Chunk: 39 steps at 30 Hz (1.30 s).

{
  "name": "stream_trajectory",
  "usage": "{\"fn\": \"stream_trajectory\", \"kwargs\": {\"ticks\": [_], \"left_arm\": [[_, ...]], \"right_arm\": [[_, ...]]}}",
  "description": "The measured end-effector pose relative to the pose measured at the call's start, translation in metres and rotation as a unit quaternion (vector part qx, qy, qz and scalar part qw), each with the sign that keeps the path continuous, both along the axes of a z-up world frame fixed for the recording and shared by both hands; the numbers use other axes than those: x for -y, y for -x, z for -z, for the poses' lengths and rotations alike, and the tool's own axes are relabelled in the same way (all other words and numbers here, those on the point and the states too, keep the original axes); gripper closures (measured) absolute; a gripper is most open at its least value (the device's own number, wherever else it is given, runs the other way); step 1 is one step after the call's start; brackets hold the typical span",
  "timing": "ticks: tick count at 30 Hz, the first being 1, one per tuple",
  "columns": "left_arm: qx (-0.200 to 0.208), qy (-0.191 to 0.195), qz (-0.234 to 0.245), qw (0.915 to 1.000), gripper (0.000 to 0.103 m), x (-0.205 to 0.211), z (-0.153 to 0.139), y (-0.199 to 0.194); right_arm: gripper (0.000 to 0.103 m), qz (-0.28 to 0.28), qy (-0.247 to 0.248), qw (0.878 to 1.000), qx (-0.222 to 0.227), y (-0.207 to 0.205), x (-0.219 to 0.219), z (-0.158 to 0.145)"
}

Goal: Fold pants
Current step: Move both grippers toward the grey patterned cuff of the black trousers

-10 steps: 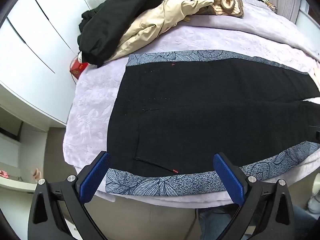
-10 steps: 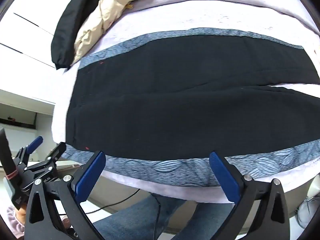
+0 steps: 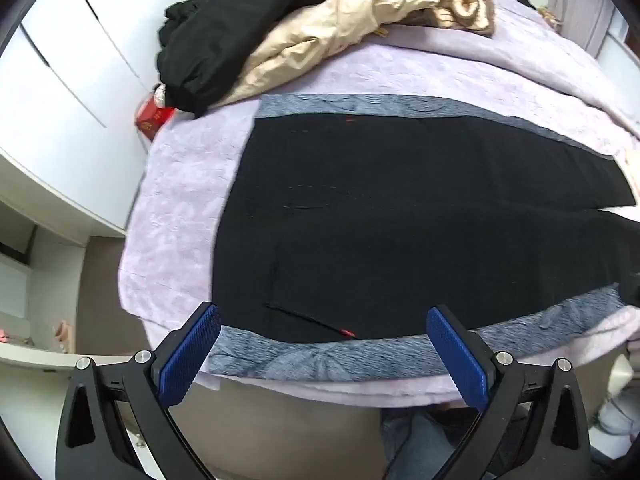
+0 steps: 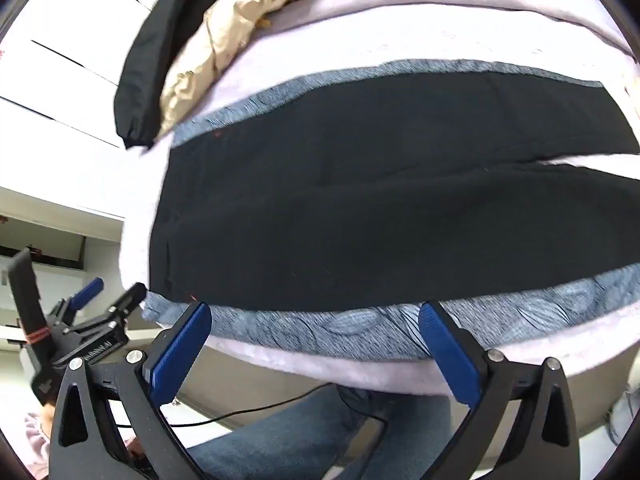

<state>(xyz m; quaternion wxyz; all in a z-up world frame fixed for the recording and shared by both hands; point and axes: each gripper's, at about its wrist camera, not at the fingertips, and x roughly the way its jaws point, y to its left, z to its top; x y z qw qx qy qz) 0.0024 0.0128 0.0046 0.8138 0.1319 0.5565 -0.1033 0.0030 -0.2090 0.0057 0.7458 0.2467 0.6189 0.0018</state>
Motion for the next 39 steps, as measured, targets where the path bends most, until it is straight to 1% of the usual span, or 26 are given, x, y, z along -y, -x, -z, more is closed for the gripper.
{"fn": "stream_trajectory", "kwargs": {"ticks": [3,5,6,9,11,17,18,21,27,31,34,37,39], "left_arm": [[0.022,-0.008,0.008,0.9997,0.0,0.007,-0.004,0.011],[0.026,-0.004,0.003,0.9997,0.0,0.009,-0.006,0.016],[0.024,0.002,-0.002,0.9997,0.0,0.009,-0.007,0.018],[0.008,0.017,-0.015,0.9997,0.0,0.007,-0.007,0.026],[0.004,0.021,-0.028,0.9994,0.0,0.004,-0.007,0.035],[0.0,0.007,-0.063,0.998,0.0,-0.014,-0.007,0.06],[0.001,0.009,-0.067,0.9977,0.0,-0.018,-0.008,0.064],[0.004,0.003,-0.07,0.9975,0.0,-0.026,-0.009,0.071],[-0.007,0.021,-0.088,0.9959,0.0,-0.045,-0.009,0.061],[-0.016,0.015,-0.089,0.9958,0.0,-0.054,0.0,0.048],[-0.026,0.0,-0.081,0.9964,0.0,-0.058,0.011,0.037],[-0.031,0.005,-0.068,0.9972,0.0,-0.06,0.016,0.027],[-0.033,0.0,-0.062,0.9976,0.0,-0.06,0.017,0.022]], "right_arm": [[0.0,0.003,0.027,1.0,-0.009,0.003,0.0,-0.004],[0.0,0.01,0.03,0.999,-0.005,0.012,0.009,-0.008],[0.0,0.015,0.029,0.999,-0.004,0.019,0.013,-0.005],[0.0,0.025,0.034,0.999,-0.001,0.033,0.02,-0.011],[0.0,0.029,0.04,0.999,0.006,0.044,0.021,-0.015],[0.0,0.026,0.041,0.999,0.012,0.068,0.014,-0.014],[0.0,0.028,0.054,0.998,0.002,0.072,0.012,-0.013],[0.0,0.028,0.051,0.998,0.0,0.079,0.005,-0.012],[0.0,0.034,0.037,0.999,0.006,0.085,-0.004,-0.007],[0.0,0.037,0.037,0.999,0.001,0.07,-0.019,0.001],[0.0,0.037,0.036,0.999,-0.005,0.058,-0.032,0.008],[0.0,0.038,0.049,0.998,0.001,0.049,-0.04,0.01],[0.0,0.037,0.052,0.998,-0.009,0.043,-0.041,0.015]]}}
